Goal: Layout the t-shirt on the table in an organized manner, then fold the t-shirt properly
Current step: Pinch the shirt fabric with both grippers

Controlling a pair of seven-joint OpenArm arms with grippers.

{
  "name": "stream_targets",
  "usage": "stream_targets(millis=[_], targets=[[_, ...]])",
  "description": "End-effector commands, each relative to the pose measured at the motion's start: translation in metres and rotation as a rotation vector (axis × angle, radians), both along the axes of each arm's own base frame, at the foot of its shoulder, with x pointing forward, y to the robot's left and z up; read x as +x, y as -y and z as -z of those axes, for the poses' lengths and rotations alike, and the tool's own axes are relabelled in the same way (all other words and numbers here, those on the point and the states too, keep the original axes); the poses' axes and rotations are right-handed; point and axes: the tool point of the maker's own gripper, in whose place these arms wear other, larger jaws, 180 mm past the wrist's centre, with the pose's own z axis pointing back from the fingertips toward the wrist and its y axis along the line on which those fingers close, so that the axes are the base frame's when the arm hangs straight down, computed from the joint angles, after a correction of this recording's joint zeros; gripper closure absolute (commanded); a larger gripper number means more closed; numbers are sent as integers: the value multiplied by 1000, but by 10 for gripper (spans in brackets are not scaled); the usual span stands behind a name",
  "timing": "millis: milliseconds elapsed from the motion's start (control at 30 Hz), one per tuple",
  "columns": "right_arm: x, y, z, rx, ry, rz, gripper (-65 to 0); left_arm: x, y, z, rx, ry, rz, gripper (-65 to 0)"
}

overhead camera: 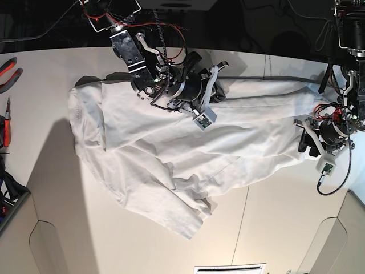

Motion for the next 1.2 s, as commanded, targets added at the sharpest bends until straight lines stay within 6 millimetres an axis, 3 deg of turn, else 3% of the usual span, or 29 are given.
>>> stream_targets(millis=[0,133,167,233,267,533,867,1167], targets=[[9,-8,-13,37,31,6,0,11,-4,-16,1,54,-3,-273],[9,-8,-13,37,31,6,0,12,4,-13,-20,57,-5,-265],[9,-8,-13,37,31,6,0,13,1,-14,-17,61,-23,-220],[9,-8,-13,37,31,6,0,15,-6,-15,-9,71,-63,-32],[9,-8,-13,37,31,6,0,15,-9,-16,-4,74,-82,0],[9,-8,-12,36,31,6,0,10,-18,-18,45,27,-97,0],[9,-8,-12,36,31,6,0,9,5,-51,81,98,-24,0],[9,-8,-12,36,31,7,0,0,7,-47,92,85,-12,0]])
